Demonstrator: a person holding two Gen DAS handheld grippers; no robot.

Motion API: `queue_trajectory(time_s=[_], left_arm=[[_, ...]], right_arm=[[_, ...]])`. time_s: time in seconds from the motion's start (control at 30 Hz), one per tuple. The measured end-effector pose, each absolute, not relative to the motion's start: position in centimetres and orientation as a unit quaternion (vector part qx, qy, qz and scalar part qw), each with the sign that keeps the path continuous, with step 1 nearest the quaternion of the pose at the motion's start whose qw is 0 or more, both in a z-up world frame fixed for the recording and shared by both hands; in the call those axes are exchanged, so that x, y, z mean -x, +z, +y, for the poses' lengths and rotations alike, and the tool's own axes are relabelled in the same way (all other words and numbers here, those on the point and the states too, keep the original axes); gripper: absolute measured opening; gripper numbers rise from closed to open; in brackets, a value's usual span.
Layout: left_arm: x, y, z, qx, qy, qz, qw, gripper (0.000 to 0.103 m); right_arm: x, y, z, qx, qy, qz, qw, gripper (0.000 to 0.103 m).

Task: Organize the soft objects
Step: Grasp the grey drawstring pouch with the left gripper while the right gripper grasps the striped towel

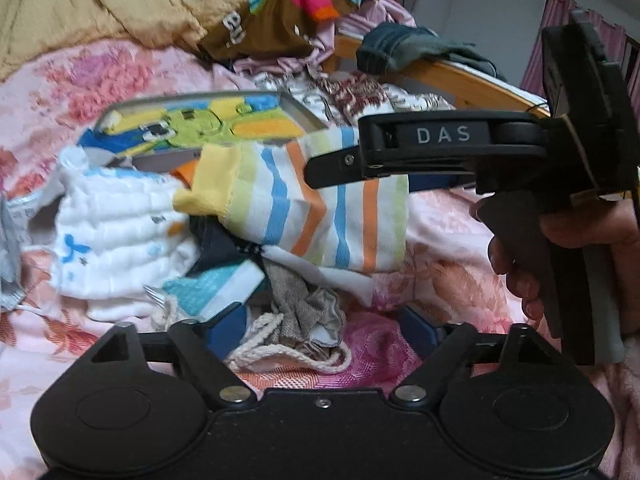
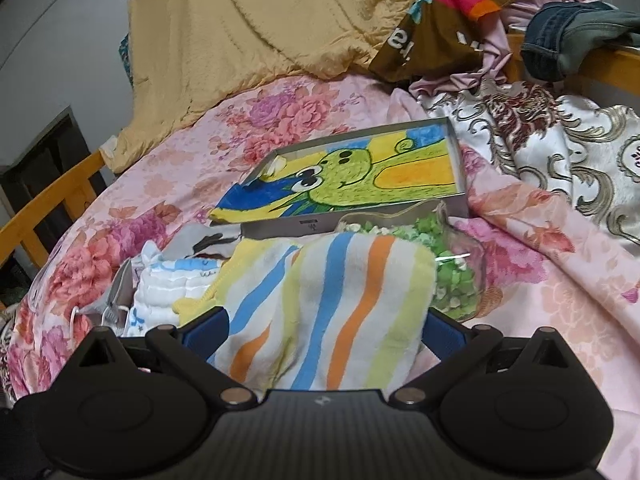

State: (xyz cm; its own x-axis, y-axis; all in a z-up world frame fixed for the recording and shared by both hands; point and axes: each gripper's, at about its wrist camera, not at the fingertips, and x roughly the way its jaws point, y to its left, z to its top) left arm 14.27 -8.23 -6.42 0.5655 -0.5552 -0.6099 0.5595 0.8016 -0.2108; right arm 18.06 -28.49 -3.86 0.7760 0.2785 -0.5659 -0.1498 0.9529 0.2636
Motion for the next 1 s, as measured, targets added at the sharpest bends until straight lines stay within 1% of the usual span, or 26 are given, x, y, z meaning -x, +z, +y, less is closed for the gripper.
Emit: queue_trajectory(time_s=[0.23,0.3,0.47,0.57,0.63,0.67,0.73,0.77,0.83,0.87,0.93,1.0], left_arm=[[-15.7,-7.6,-7.8,0.016,-0.309,0.378,0.872,0.053],[-16.2,-8.0,-7.5,0.026,-0.305,0.385,0.870,0.050],[-16.6,-8.3,-7.3,0.044,-0.305,0.386,0.869,0.049],[-16.6,-8.5,-7.4,0.055,-0.300,0.386,0.870,0.047],[-16.7,-8.5,-7.3,0.069,-0.293,0.387,0.871,0.045],[-16.6,-8.5,-7.3,0.075,-0.290,0.387,0.872,0.044],[-16.6,-8.4,-7.3,0.082,-0.284,0.387,0.873,0.042],[-16.5,-8.4,-7.3,0.083,-0.282,0.386,0.874,0.042],[-16.2,-8.3,-7.3,0.087,-0.276,0.385,0.877,0.041],[-16.1,-8.2,-7.2,0.090,-0.273,0.383,0.878,0.040],[-15.8,-8.1,-7.1,0.096,-0.267,0.378,0.881,0.038],[-15.5,-7.7,-7.1,0.097,-0.259,0.372,0.886,0.037]], right_arm=[[-17.3,-3.4,-26.8,-0.057,0.122,0.292,0.947,0.102],[-17.0,-3.2,-26.1,-0.031,0.118,0.282,0.952,0.100],[-16.6,-3.1,-24.6,0.019,0.117,0.270,0.956,0.093],[-16.4,-3.2,-23.8,0.048,0.115,0.264,0.957,0.085],[-16.2,-3.4,-23.3,0.067,0.112,0.260,0.957,0.075],[-16.1,-3.4,-23.1,0.076,0.110,0.259,0.957,0.072],[-15.9,-3.6,-22.8,0.090,0.107,0.257,0.956,0.057],[-15.9,-3.7,-22.6,0.098,0.104,0.258,0.955,0.053],[-15.9,-3.9,-22.5,0.104,0.101,0.262,0.954,0.035],[-16.0,-3.9,-22.6,0.104,0.098,0.263,0.954,0.032],[-16.0,-3.8,-22.9,0.099,0.094,0.261,0.955,0.019],[-15.9,-3.6,-23.3,0.093,0.093,0.256,0.958,0.013]])
